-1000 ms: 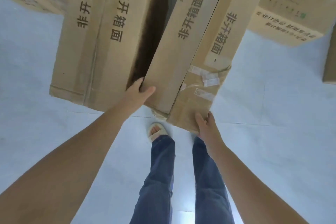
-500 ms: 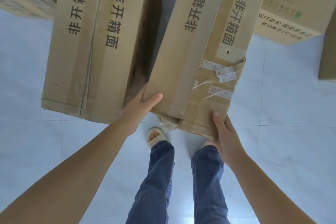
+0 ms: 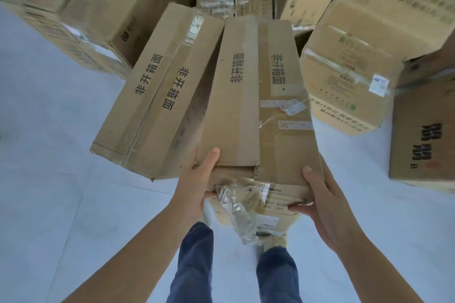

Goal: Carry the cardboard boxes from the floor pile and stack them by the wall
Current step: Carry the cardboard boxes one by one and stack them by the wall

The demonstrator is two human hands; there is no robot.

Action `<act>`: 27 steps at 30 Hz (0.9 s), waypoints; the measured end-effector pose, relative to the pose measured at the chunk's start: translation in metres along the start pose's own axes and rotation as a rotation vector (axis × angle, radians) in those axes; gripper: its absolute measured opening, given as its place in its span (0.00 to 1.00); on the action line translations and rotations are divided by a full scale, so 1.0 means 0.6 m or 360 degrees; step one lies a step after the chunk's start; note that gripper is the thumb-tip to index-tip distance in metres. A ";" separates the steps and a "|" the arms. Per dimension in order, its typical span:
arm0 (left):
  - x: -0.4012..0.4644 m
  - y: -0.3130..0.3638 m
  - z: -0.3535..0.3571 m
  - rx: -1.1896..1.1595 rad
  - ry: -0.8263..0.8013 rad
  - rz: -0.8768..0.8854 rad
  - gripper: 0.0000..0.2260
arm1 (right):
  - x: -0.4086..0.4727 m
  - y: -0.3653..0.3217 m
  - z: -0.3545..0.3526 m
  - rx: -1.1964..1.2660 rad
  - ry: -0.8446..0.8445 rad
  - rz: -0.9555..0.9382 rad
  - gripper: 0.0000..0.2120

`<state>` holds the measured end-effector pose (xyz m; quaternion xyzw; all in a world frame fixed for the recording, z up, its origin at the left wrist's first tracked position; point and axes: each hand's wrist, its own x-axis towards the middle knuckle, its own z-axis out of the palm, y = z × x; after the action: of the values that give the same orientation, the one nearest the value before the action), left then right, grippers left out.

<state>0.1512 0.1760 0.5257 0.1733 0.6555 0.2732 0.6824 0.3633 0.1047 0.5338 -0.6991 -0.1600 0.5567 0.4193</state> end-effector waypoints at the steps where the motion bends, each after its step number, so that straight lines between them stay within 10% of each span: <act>1: -0.025 -0.005 0.006 -0.0019 0.0023 0.0029 0.17 | -0.016 -0.004 -0.013 -0.0020 -0.0035 -0.0012 0.17; 16: -0.389 -0.093 0.160 -0.0352 0.0050 0.0477 0.11 | -0.253 -0.130 -0.264 -0.0227 -0.0426 -0.0490 0.20; 27: -0.708 -0.244 0.027 -0.0581 0.0291 0.1013 0.17 | -0.559 -0.091 -0.264 -0.0309 -0.0848 -0.1026 0.21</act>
<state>0.1924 -0.1923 0.7798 0.2188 0.5675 0.5982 0.5217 0.4107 -0.1588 0.7961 -0.4814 -0.5246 0.5407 0.4480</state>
